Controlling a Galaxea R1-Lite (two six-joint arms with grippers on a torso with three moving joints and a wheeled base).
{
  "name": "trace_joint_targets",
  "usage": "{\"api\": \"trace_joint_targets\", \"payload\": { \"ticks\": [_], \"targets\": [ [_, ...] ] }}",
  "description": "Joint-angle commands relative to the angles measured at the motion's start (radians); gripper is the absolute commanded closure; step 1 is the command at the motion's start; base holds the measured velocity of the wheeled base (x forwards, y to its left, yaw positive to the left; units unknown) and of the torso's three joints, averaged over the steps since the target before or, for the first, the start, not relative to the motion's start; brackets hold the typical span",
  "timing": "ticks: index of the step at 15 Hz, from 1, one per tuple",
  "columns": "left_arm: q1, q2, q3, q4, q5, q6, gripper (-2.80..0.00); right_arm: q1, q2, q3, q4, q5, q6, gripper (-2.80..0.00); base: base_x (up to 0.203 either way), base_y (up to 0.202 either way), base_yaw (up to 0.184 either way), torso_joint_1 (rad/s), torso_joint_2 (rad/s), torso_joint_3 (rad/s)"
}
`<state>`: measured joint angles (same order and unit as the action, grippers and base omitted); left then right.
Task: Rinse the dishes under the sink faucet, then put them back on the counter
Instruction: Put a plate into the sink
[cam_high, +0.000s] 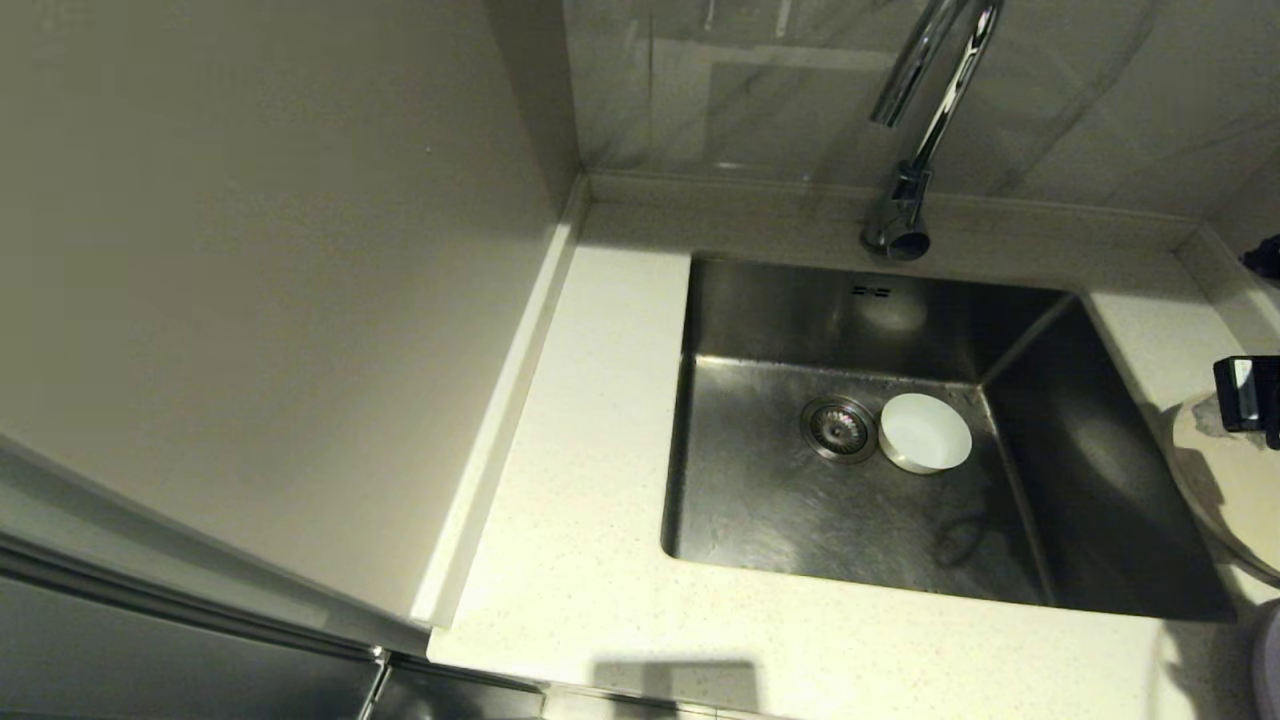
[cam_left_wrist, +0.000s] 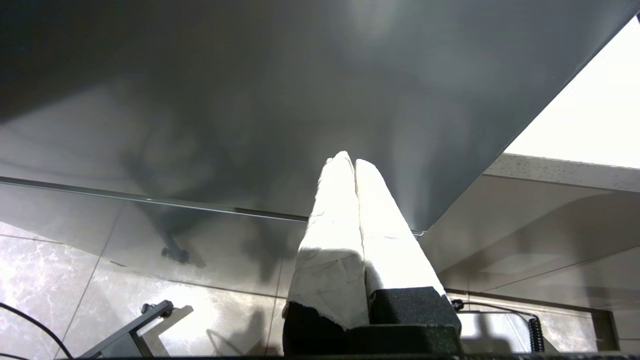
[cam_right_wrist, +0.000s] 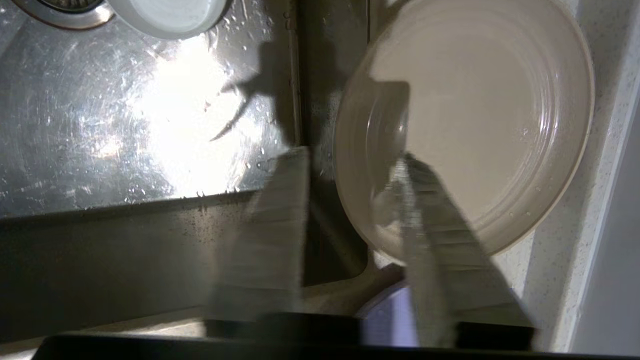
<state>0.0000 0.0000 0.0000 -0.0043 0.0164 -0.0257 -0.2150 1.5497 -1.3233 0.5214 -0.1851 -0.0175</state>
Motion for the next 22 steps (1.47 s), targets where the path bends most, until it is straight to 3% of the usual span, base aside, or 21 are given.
{"api": "trace_joint_targets", "payload": {
  "ticks": [1,8,16,17,22],
  "targets": [
    [0.0,-0.005,0.0,0.0,0.0,0.001,0.0,-0.004,0.008,0.024,0.003,-0.001,0.012,-2.8,0.0,0.0,0.0,0.0,0.0,0.0],
    [-0.002,-0.003,0.0,0.0,0.0,0.0,0.0,-0.018,0.115,0.115,-0.111,-0.001,0.014,-2.8,0.0,0.0,0.0,0.0,0.0,0.0],
    [0.0,-0.003,0.0,0.0,0.0,0.0,0.0,-0.024,0.246,0.097,-0.251,-0.028,-0.001,-2.8,0.0,0.0,0.0,0.0,0.0,0.0],
    [0.0,-0.003,0.0,0.0,0.0,0.0,0.0,-0.024,0.251,0.084,-0.251,-0.035,-0.001,0.0,0.0,0.0,0.0,0.0,0.0,0.0],
    [0.0,-0.003,0.0,0.0,0.0,0.0,0.0,-0.026,0.271,0.029,-0.251,-0.04,-0.002,0.0,0.0,0.0,0.0,0.0,0.0,0.0]
  ]
}}
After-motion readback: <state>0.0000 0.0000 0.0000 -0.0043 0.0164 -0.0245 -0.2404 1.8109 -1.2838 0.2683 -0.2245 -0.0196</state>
